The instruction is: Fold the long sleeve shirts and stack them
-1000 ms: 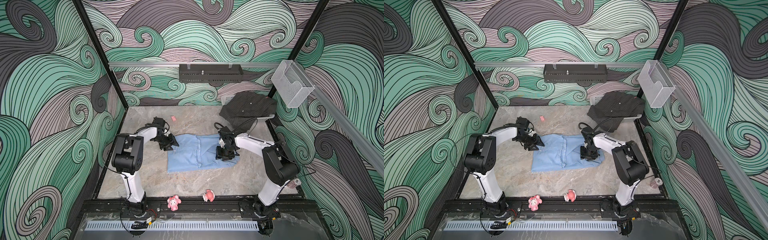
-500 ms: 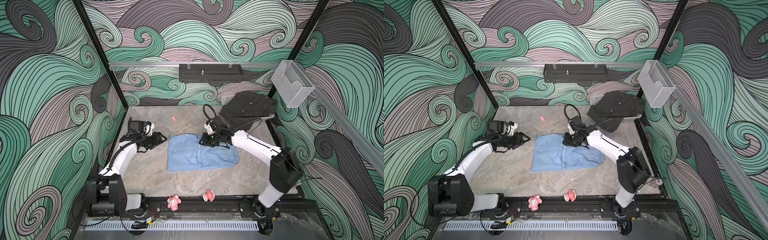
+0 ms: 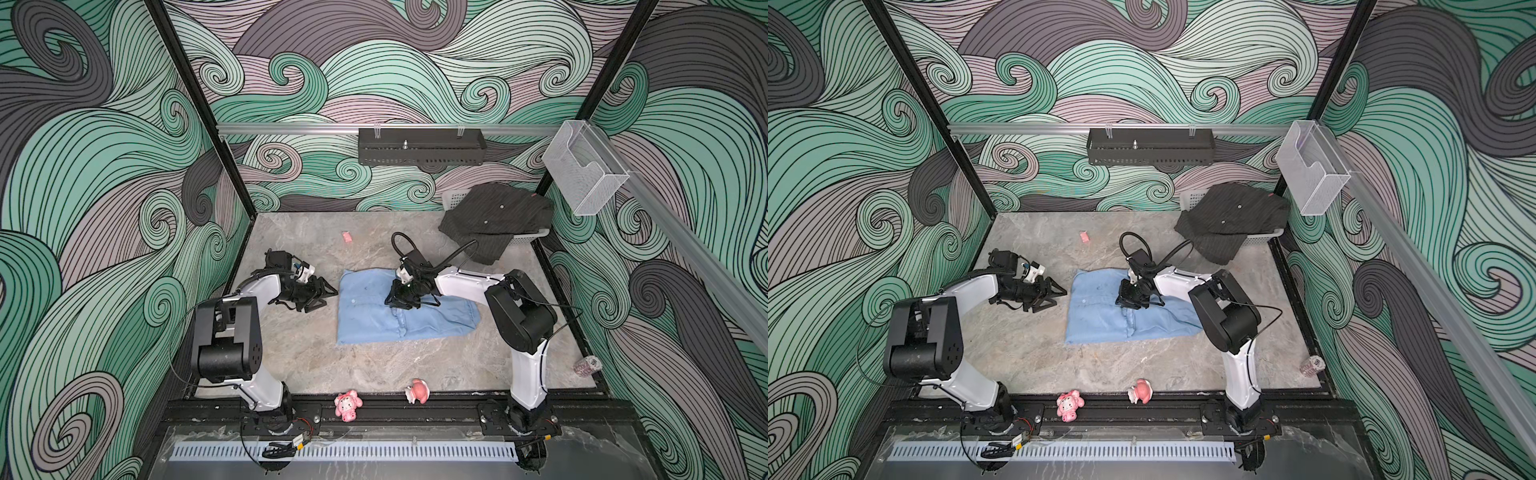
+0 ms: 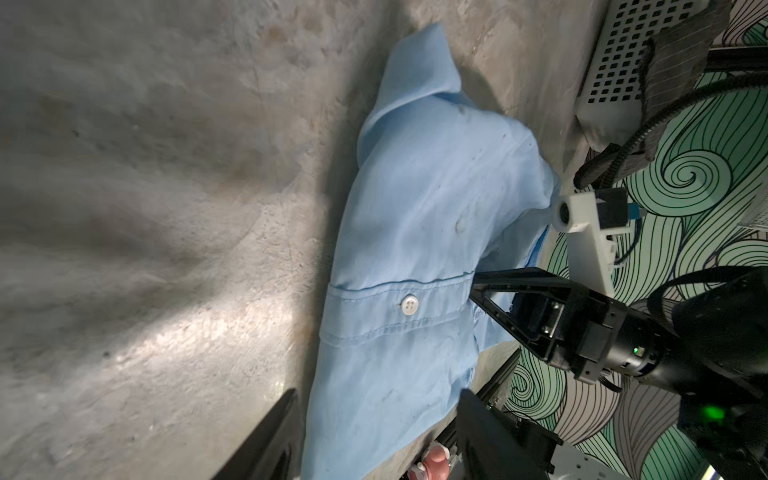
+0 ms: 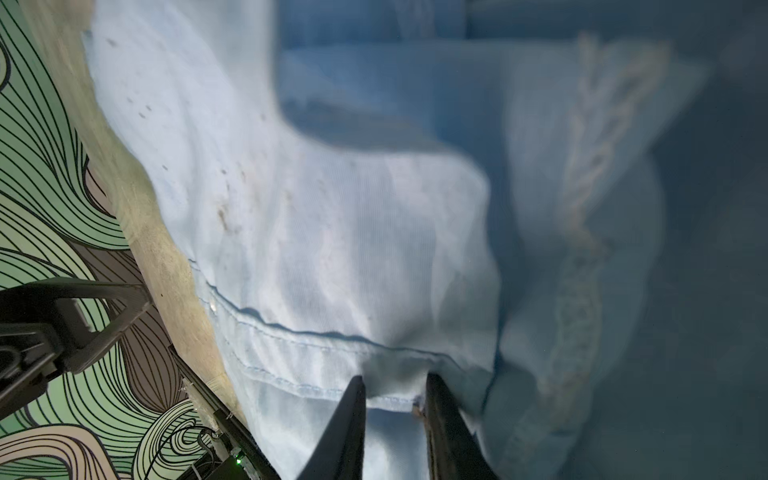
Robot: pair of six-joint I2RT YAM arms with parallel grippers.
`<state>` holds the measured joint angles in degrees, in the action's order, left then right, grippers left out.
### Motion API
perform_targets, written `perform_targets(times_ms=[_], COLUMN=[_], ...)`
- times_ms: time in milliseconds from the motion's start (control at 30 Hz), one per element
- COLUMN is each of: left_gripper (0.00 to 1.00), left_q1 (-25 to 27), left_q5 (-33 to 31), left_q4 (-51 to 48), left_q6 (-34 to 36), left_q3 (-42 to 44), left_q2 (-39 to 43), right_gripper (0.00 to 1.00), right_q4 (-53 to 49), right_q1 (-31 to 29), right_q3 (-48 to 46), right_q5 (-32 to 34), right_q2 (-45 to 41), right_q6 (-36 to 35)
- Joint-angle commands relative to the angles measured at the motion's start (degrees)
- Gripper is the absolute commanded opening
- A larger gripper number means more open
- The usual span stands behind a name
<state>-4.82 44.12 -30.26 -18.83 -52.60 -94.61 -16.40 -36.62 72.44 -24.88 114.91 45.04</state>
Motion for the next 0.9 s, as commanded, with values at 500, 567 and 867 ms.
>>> perform_targets(times_ms=[500, 567, 867], left_gripper=[0.60, 0.60, 0.59], left_q1=[3.4, 4.5, 7.4], left_q5=[1.6, 0.1, -4.2], left_q4=[3.1, 4.6, 6.4], left_q6=[3.6, 3.8, 3.2], left_q3=[-1.2, -1.1, -2.3], left_q2=[-10.2, -10.6, -14.9], right_gripper=[0.29, 0.29, 0.29], right_q4=[-4.8, -4.7, -4.5], right_q1=[0.9, 0.9, 0.6], right_q3=[-4.2, -4.5, -5.0], right_q5=[4.0, 3.8, 2.8], right_q2=[3.8, 3.7, 3.8], right_q6=[-0.1, 0.1, 0.7])
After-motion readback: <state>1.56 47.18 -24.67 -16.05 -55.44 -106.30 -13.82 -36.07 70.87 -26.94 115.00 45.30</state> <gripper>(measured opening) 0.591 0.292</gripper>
